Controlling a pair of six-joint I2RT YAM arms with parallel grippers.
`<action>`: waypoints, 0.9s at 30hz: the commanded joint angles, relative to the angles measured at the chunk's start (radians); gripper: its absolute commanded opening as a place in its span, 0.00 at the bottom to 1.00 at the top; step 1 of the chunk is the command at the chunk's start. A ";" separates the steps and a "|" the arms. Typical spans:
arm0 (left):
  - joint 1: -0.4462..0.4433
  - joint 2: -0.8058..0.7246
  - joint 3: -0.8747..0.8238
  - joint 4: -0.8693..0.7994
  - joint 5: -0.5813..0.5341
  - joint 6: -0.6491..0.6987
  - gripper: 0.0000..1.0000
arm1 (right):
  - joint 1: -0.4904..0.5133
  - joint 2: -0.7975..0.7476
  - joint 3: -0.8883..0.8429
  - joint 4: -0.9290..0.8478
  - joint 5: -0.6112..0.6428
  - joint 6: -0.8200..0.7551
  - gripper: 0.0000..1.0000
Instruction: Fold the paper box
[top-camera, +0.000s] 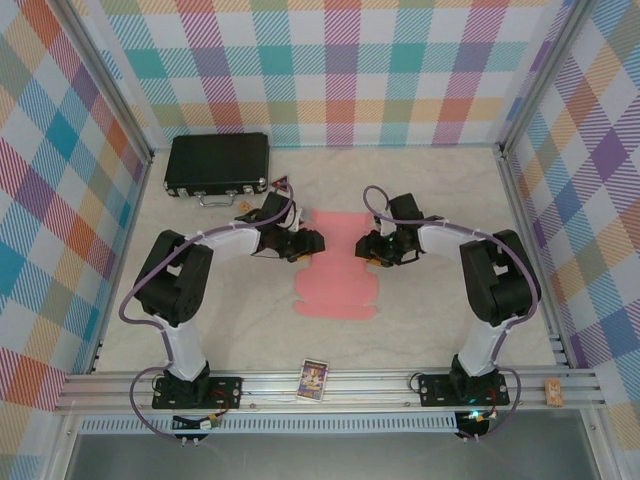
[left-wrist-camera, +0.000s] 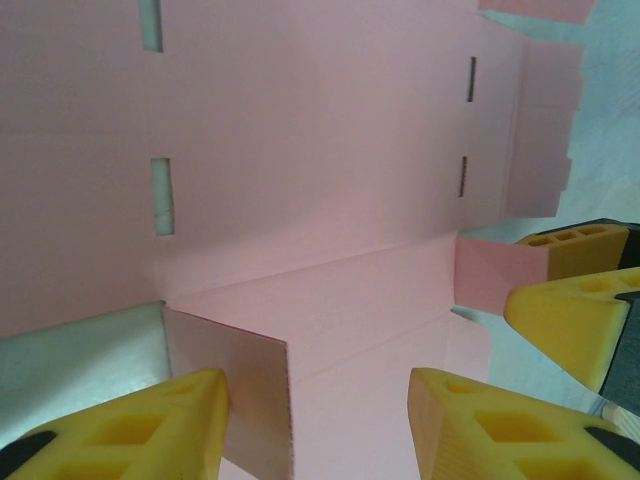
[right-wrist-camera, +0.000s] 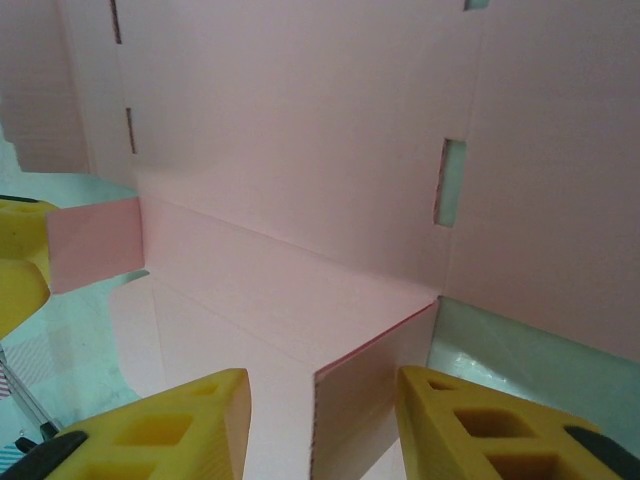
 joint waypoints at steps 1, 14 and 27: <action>-0.017 0.029 0.027 0.006 0.018 -0.004 0.51 | 0.012 0.024 0.031 0.006 -0.017 0.007 0.43; -0.023 0.056 0.038 0.000 0.013 -0.004 0.45 | 0.027 0.049 0.055 -0.027 0.008 -0.001 0.38; -0.023 0.056 0.039 -0.019 -0.012 0.007 0.44 | 0.043 0.071 0.076 -0.052 0.014 -0.012 0.48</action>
